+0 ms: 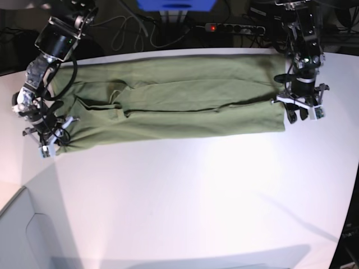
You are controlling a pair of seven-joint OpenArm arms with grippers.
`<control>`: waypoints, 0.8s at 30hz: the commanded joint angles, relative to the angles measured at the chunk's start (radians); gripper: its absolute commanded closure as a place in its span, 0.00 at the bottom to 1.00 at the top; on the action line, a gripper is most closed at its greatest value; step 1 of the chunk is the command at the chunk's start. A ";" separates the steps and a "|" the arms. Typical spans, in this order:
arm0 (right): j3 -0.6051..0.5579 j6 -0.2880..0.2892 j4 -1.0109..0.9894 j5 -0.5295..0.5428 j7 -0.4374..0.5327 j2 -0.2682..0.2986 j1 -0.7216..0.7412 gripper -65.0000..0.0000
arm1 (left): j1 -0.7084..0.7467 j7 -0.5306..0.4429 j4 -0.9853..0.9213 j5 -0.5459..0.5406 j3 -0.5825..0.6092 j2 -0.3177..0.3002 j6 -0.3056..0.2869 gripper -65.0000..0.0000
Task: Fold the T-shirt properly
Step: 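Shift the right gripper along the folded sleeve edge, then grasp the strip's two ends with both grippers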
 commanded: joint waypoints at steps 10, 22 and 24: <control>0.002 0.003 -0.035 0.009 0.023 0.017 0.080 0.99 | -0.002 -0.025 0.014 -0.002 -0.005 -0.010 0.002 0.67; 0.014 0.003 0.023 0.009 0.023 0.019 0.082 0.36 | 0.035 -0.023 0.026 -0.004 -0.005 -0.008 0.000 0.66; 0.035 0.003 0.091 0.009 0.021 0.014 0.054 0.36 | 0.046 -0.023 0.027 -0.004 -0.005 -0.008 0.000 0.63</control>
